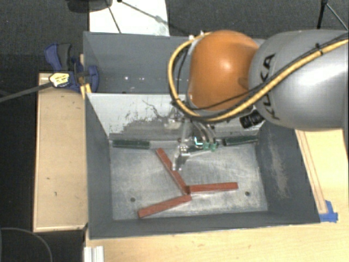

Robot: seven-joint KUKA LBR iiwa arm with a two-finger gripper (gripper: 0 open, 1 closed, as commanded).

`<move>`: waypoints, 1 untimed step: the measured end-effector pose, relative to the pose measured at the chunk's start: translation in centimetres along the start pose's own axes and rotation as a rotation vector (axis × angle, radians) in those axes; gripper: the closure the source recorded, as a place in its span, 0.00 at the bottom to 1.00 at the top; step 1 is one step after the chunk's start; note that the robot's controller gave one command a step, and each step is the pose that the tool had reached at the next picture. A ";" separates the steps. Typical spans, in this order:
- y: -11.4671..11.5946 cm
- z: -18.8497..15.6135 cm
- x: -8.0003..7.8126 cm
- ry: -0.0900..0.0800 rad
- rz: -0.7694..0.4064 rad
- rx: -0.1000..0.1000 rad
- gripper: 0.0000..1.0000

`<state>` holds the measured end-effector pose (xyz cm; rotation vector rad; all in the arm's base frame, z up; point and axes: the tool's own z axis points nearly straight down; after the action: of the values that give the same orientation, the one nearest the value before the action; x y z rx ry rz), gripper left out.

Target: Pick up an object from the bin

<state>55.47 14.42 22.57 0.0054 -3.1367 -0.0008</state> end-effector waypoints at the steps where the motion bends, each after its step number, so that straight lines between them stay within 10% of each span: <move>1: -0.1 -0.4 -0.2 -0.008 0.003 -0.001 0.00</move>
Offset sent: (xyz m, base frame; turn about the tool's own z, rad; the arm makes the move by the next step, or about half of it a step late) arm -0.0014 -0.0364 -0.1557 0.0307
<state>55.65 14.34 22.99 0.0004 -3.1447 -0.0023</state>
